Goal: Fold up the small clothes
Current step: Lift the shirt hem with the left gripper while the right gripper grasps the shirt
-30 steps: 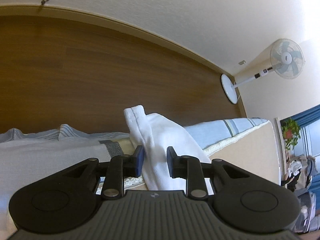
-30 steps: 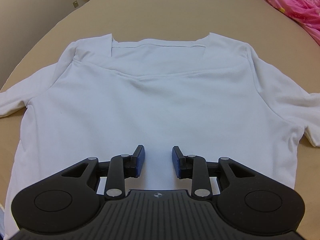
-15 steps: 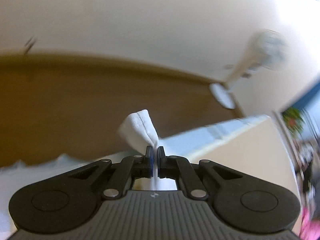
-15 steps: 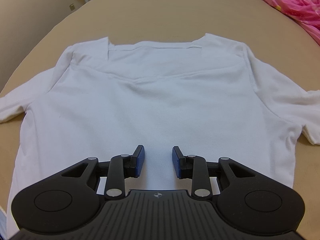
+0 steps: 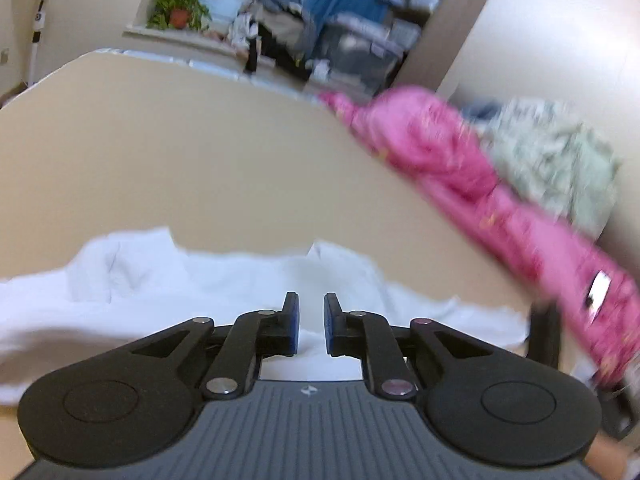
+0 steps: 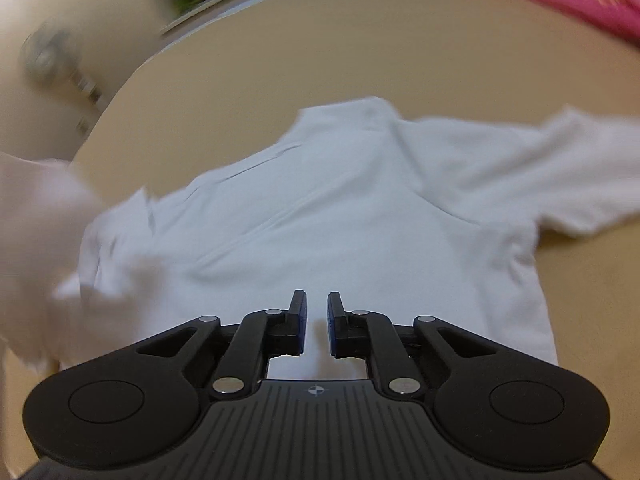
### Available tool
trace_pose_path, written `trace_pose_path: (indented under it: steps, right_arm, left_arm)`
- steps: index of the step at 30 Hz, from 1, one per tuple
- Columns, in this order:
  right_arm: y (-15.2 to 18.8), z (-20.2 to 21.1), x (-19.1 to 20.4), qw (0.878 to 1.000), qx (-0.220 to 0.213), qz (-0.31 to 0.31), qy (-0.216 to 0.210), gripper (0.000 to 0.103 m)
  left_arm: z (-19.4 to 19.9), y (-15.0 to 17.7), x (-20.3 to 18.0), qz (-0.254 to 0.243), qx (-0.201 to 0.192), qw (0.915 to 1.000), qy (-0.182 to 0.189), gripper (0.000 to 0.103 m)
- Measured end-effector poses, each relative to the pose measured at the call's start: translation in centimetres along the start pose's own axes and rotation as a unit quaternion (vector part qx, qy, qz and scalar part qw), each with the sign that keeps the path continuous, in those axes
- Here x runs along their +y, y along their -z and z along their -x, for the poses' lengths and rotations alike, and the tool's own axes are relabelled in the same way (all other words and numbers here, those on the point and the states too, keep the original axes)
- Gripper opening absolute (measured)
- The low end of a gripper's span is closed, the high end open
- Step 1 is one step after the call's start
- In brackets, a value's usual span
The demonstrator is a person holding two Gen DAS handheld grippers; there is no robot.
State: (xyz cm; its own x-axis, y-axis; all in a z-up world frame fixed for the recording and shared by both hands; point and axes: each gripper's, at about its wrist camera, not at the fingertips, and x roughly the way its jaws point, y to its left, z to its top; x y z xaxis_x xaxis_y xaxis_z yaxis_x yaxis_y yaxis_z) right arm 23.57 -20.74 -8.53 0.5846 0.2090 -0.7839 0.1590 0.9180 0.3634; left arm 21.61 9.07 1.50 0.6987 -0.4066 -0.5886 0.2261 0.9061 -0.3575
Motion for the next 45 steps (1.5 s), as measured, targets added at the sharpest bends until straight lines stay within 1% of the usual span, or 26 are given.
trace_pose_path:
  steps: [2,3,5,7,8,9,10,11,13,15,16,18,19,20,22,25,27,29,30,33,34,36,39,40,42,45]
  right_arm:
    - [-0.3,-0.1,-1.5,0.999,0.01,-0.042,-0.009,0.024]
    - [-0.5,-0.1,-2.0,0.998,0.012,-0.059,-0.012,0.025]
    - [-0.6,-0.1,-2.7,0.997,0.016,-0.078,-0.02,0.025]
    - [-0.8,-0.3,-2.8,0.995,0.019,-0.087,-0.034,0.026]
    - [-0.8,-0.5,-2.8,0.995,0.021,-0.089,-0.041,0.026]
    - [-0.9,-0.9,-2.6,0.994,0.024,-0.091,-0.048,0.026]
    - [-0.9,-1.2,-2.4,0.994,0.027,-0.091,-0.055,0.028]
    - [-1.0,-1.6,-2.0,0.993,0.031,-0.089,-0.065,0.03]
    - [-1.0,-2.6,-0.9,0.994,0.035,-0.067,-0.074,0.032]
    - [-0.9,-3.5,0.3,0.996,0.038,-0.037,-0.068,0.033]
    - [-0.8,-3.9,0.8,0.997,0.039,-0.022,-0.06,0.033]
    - [-0.3,-4.5,1.6,0.999,0.033,0.011,-0.036,0.031]
    - [-0.1,-4.6,2.3,0.999,0.026,0.034,-0.025,0.027]
    - [0.1,-4.3,2.9,0.998,0.014,0.057,-0.016,0.008]
    - [0.2,-3.5,3.9,0.995,-0.013,0.096,-0.017,0.002]
    - [-1.1,-0.2,4.1,0.989,-0.095,0.095,-0.063,0.002]
    - [-2.6,3.7,3.2,0.977,-0.166,0.068,-0.112,0.001]
    - [-3.3,6.9,2.0,0.968,-0.217,0.069,-0.106,0.001]
    - [-3.6,7.5,1.1,0.969,-0.219,0.073,-0.087,0.001]
    - [-4.4,5.9,-2.4,0.988,-0.144,0.048,0.003,0.001]
    - [-4.4,5.2,-3.5,0.991,-0.128,0.042,0.024,0.001]
    - [-4.0,4.2,-5.5,0.991,-0.118,0.037,0.044,0.001]
    - [-3.7,2.9,-7.0,0.994,-0.105,0.003,0.033,0.001]
    - [-3.7,3.0,-7.1,0.994,-0.106,-0.006,0.021,0.001]
    - [-3.5,3.8,-6.4,0.992,-0.128,0.005,0.007,0.001]
    - [-3.5,6.1,-6.0,0.982,-0.185,0.014,-0.036,0.001]
  left_arm:
    - [0.8,0.8,1.4,0.018,0.006,0.9997,-0.012,0.015]
    - [1.7,1.2,2.7,0.025,0.008,0.9991,-0.033,0.015]
    - [3.1,1.6,4.2,0.0,0.006,0.9951,-0.098,0.015]
    - [4.6,2.0,5.8,-0.037,0.008,0.9828,-0.181,0.018]
    - [5.1,2.3,6.7,-0.045,0.007,0.9771,-0.208,0.022]
    - [5.6,2.7,8.0,-0.041,0.0,0.9724,-0.23,0.033]
    - [5.9,3.2,9.2,-0.029,-0.005,0.97,-0.241,0.038]
    - [6.1,3.4,10.3,-0.01,-0.006,0.9684,-0.249,0.038]
    - [6.2,3.7,13.2,0.056,0.017,0.9633,-0.262,0.038]
    - [7.0,3.1,15.1,0.112,0.001,0.9615,-0.251,0.038]
    - [7.2,2.7,15.8,0.123,-0.007,0.9602,-0.251,0.038]
    - [7.1,2.3,16.7,0.122,-0.011,0.9546,-0.272,0.038]
    - [7.0,2.2,17.0,0.122,-0.009,0.9532,-0.276,0.038]
    - [6.9,2.1,17.1,0.126,-0.008,0.9528,-0.276,0.038]
    - [6.8,1.9,17.8,0.139,-0.012,0.9523,-0.271,0.038]
    - [6.6,1.5,18.0,0.144,-0.023,0.9523,-0.268,0.038]
    - [6.9,1.5,17.4,0.145,-0.03,0.9533,-0.263,0.038]
    - [6.8,1.6,17.0,0.147,-0.029,0.9561,-0.252,0.038]
    - [6.5,1.6,16.9,0.144,-0.024,0.9579,-0.247,0.038]
    - [4.9,1.9,16.6,0.138,-0.003,0.9628,-0.232,0.038]
    - [4.5,2.0,16.6,0.138,0.006,0.9646,-0.224,0.04]
    - [3.5,2.3,16.4,0.139,0.022,0.9676,-0.21,0.04]
    - [1.8,2.7,15.8,0.133,0.043,0.9715,-0.192,0.041]
    - [1.3,2.8,15.8,0.129,0.046,0.9727,-0.187,0.046]
    - [0.5,3.0,15.3,0.119,0.05,0.9757,-0.177,0.056]
    - [-0.4,3.3,14.8,0.118,0.051,0.9784,-0.162,0.058]
